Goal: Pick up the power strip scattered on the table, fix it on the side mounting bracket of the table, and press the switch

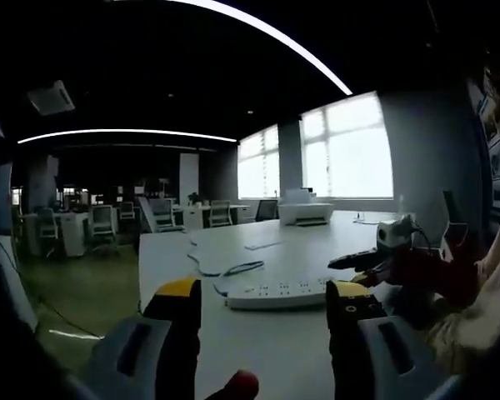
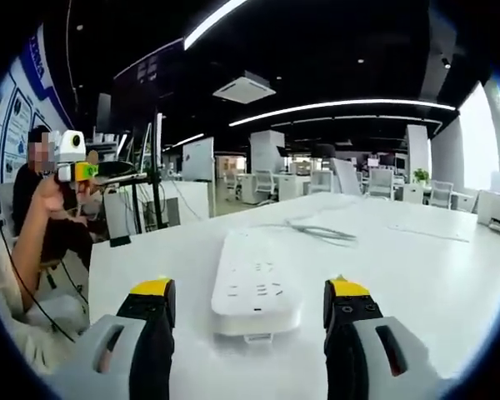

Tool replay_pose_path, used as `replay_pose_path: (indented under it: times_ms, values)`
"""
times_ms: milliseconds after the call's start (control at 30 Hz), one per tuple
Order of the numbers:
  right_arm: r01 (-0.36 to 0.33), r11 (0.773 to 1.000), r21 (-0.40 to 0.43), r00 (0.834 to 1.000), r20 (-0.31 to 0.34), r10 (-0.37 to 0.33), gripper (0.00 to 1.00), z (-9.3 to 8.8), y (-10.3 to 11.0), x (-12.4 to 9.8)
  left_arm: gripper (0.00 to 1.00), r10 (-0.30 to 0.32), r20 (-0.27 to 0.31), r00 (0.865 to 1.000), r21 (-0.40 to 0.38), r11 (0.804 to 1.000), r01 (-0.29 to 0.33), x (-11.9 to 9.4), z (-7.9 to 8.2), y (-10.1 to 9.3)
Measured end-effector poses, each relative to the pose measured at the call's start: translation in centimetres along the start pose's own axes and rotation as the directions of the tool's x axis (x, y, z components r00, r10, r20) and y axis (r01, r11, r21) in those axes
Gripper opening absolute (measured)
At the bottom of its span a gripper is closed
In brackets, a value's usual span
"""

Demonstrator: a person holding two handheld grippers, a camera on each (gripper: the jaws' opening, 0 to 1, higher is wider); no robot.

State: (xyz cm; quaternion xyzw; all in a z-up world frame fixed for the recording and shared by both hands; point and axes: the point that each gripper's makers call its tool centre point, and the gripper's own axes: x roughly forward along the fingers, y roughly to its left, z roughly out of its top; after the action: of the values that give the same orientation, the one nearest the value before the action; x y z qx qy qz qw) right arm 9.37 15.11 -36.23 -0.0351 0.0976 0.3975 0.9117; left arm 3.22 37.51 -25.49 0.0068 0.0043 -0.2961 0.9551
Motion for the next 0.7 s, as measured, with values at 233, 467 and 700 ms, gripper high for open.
replay_pose_path:
  times_ms: [233,467,700]
  values:
    - [-0.01,1.0,-0.005,1.0,-0.023,0.01,0.68,-0.5,0.1,0.4,0.65,-0.008,-0.001,1.0,0.007,1.0,0.008,0.0,0.1,-0.3]
    - [-0.023,0.999,0.023,0.999,-0.032,0.024,0.68,-1.0,0.3,0.7,0.65,-0.009,-0.008,1.0,0.005,1.0,0.009,0.1,-0.1,-0.3]
    - [-0.019,1.0,0.024,0.999,-0.043,0.02,0.67,-1.3,0.1,0.9,0.65,-0.012,-0.013,1.0,0.006,1.0,0.012,0.2,-0.3,-0.3]
